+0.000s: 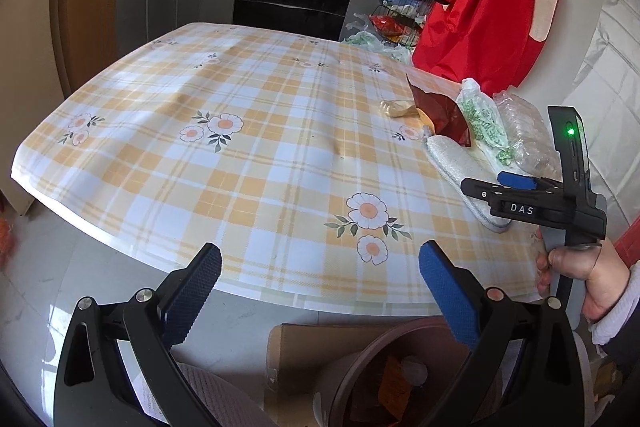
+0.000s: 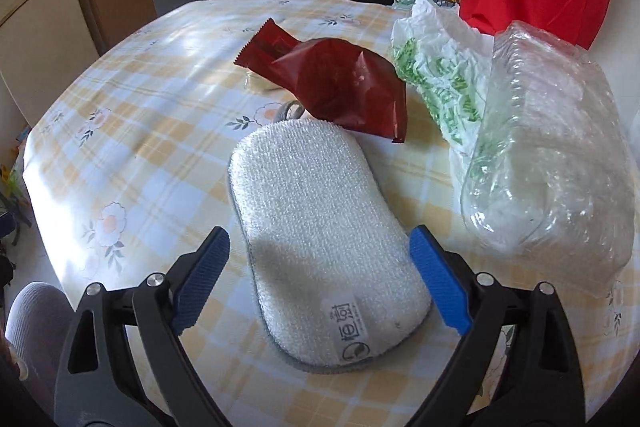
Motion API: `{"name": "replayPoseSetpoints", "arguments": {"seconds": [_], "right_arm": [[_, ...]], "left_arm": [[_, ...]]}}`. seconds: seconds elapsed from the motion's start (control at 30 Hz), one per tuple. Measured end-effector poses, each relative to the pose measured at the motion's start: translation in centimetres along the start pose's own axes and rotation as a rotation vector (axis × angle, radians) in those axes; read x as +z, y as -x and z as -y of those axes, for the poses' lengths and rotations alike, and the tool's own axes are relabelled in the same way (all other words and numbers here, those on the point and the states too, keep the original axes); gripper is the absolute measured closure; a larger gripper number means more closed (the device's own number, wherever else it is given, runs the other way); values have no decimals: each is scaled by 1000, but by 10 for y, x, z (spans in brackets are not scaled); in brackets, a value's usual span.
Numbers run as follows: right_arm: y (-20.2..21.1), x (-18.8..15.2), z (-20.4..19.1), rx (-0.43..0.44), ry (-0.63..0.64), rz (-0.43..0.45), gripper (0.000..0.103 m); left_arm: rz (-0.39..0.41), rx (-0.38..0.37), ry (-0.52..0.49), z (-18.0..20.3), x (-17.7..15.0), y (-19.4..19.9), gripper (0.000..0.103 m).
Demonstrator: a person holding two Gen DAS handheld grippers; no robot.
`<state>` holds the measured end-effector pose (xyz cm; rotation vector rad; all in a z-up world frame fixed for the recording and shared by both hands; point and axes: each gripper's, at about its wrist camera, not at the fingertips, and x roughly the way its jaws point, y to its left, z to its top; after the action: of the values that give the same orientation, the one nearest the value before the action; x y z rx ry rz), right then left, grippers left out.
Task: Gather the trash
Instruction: 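Grasp the white sponge pad with the right tool, then grasp the dark red wrapper with the left tool while the right tool holds the sponge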
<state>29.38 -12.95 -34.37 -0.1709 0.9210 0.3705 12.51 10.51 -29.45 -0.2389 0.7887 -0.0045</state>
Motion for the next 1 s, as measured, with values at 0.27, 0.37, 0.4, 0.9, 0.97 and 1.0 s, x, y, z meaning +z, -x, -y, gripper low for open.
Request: {"name": "replayPoseSetpoints", "arguments": {"seconds": [0.27,0.37,0.4,0.9,0.97,1.0], "right_arm": [[9,-9,-14,75,-19,-36,16],[13,-2,-18,52,-10,-16,14],[12,3,-19,35,0,-12,11],[-10,1,-18,78,-29,-85,15],[2,-5,-17,87,-43,-54,15],[7,-7,-17,89,-47,-38,15]], "left_arm": [[-13,-12,15,-3,-5,-7,6],[-8,-14,17,-2,-5,-6,6],[-7,-15,15,-2,-5,-6,6],[8,-13,55,-13,18,-7,6],[7,-27,47,-10,26,-10,6],[7,-35,40,-8,31,-11,6]]}}
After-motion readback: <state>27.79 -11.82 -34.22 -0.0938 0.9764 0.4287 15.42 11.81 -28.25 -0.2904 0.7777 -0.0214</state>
